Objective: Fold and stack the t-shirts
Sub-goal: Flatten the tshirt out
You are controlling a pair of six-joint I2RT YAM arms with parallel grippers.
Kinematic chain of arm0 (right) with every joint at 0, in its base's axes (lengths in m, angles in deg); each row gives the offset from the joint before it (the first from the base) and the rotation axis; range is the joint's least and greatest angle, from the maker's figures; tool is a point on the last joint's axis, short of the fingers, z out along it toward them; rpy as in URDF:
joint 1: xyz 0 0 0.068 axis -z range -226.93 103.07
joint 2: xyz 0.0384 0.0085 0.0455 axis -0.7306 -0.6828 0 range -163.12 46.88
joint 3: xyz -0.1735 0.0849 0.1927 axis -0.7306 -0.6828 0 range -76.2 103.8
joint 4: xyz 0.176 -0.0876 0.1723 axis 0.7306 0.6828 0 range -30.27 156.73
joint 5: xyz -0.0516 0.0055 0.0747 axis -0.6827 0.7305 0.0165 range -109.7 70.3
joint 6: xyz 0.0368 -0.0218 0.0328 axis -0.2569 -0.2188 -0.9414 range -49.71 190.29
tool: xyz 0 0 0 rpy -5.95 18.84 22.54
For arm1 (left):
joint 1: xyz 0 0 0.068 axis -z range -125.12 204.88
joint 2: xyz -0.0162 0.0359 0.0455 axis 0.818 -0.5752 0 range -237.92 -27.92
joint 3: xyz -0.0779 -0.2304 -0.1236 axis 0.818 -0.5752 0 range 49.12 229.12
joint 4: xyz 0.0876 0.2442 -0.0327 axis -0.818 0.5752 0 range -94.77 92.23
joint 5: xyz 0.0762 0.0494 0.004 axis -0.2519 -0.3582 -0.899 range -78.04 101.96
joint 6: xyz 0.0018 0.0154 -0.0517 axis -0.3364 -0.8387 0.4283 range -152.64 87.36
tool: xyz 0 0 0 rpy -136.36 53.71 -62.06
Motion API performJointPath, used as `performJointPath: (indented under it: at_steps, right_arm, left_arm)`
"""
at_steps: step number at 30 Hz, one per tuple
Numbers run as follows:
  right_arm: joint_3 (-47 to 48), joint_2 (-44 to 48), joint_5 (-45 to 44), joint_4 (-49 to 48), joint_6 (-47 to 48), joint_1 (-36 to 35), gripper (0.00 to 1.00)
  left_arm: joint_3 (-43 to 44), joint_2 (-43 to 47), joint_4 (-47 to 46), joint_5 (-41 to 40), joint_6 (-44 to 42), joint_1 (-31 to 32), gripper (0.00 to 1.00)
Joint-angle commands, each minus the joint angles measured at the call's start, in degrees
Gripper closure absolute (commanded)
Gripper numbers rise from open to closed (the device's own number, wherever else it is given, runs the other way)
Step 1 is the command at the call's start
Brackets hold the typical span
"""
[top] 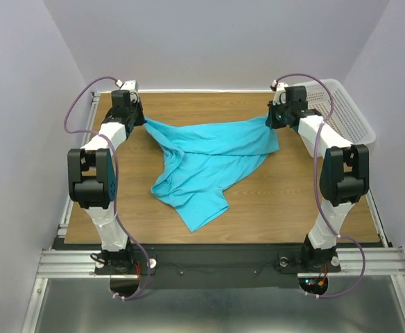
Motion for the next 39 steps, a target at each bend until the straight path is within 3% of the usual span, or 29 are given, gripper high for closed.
performJointPath:
  at_steps: [1, 12, 14, 16, 19, 21, 22, 24, 26, 30, 33, 35, 39]
  right_arm:
    - [5.5, -1.5, 1.4, -4.9, 1.2, 0.6, 0.99]
    - [13.7, -10.4, -1.1, -8.3, -7.8, 0.6, 0.99]
    - [15.5, -12.2, -2.4, -9.0, -9.0, 0.5, 0.99]
    - [17.2, -13.3, -3.2, -9.3, -9.7, 0.5, 0.99]
    - [19.3, -14.8, -1.8, -9.5, -10.4, 0.5, 0.99]
    - [20.0, -15.0, 0.2, -9.5, -10.4, 0.5, 0.76]
    - [20.4, -14.8, 0.4, -9.5, -10.1, 0.6, 0.57]
    - [20.0, -12.6, 0.4, -9.6, -8.8, 0.5, 0.44]
    - [18.8, -10.1, 1.5, -9.4, -6.7, 0.6, 0.38]
    - [7.9, -1.9, 11.7, -9.1, 5.8, 0.6, 0.26]
    - [3.5, 1.3, 19.5, -4.4, 16.9, 0.5, 0.25]
    - [2.6, 0.5, 17.2, 0.4, 21.4, 0.5, 0.25]
    - [1.4, -1.6, 9.2, 1.0, 24.4, 0.6, 0.27]
  left_arm:
    - [5.9, -2.4, -1.9, -6.2, -6.5, -0.4, 1.00]
    - [10.3, -7.0, -10.8, -19.8, -15.3, -0.3, 1.00]
    - [11.5, -8.3, -10.7, -21.9, -15.2, -0.3, 0.90]
    - [12.5, -8.6, -11.4, -24.7, -15.0, -0.3, 0.69]
    - [14.4, -8.4, -10.9, -25.0, -14.0, -0.4, 0.48]
    - [16.8, -7.9, -8.7, -24.6, -12.7, -0.5, 0.39]
    - [17.5, -7.1, -7.7, -23.3, -12.0, -0.5, 0.36]
    - [18.6, -5.5, -4.9, -22.4, -10.1, -0.5, 0.32]
    - [17.6, -1.2, -3.4, -18.5, -9.0, -0.5, 0.32]
    - [5.5, 8.6, 0.0, -5.8, -3.3, -0.5, 0.34]
    - [-8.1, 17.3, -1.2, 1.7, 2.2, -0.4, 0.35]
    - [-17.8, 23.4, -2.6, 5.1, 7.0, -0.4, 0.35]
    - [-30.1, 30.7, -5.6, 13.5, 16.3, 0.1, 0.35]
